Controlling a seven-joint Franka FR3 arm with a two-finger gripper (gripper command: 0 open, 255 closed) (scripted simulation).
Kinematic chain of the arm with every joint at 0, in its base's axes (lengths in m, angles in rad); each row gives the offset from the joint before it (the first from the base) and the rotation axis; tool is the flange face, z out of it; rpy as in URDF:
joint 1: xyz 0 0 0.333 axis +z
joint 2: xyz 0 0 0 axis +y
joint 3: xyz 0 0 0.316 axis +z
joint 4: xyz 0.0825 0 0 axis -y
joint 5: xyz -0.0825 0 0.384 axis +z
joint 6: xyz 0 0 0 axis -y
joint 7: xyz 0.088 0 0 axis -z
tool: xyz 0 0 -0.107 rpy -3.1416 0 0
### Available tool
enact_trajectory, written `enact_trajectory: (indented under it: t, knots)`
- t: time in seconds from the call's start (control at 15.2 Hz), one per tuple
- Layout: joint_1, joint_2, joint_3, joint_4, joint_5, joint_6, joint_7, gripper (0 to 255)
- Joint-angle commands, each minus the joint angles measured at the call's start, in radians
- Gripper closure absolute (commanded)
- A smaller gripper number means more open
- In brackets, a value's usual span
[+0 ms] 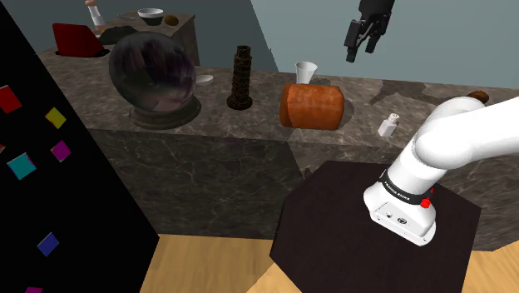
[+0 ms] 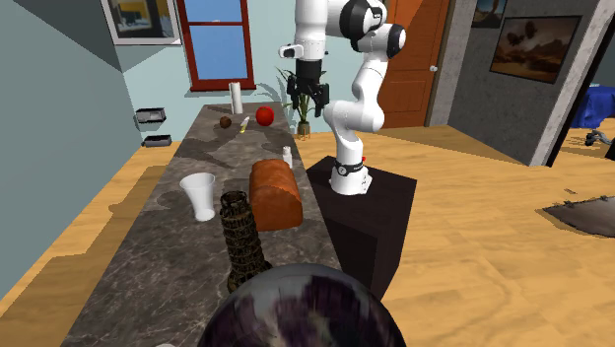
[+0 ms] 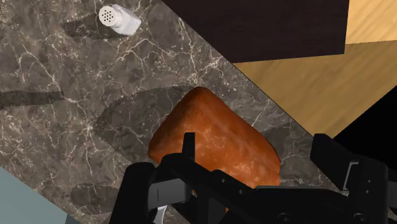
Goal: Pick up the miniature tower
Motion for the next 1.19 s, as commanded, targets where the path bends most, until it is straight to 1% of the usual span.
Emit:
enact_trajectory:
  t: [0.0, 0.26, 0.53, 0.79, 1.12]
  knots:
    - [0.000, 0.000, 0.000, 0.000, 0.000, 0.000, 0.000, 0]
    - [0.012, 0.167, -0.002, 0.083, 0.015, 0.080, -0.003, 0]
    - [0.024, 0.332, -0.003, 0.185, 0.032, 0.138, -0.011, 0]
    - [0.035, 0.494, -0.002, 0.306, 0.049, 0.175, -0.021, 0]
    - [0.045, 0.695, 0.001, 0.486, 0.072, 0.191, -0.037, 0]
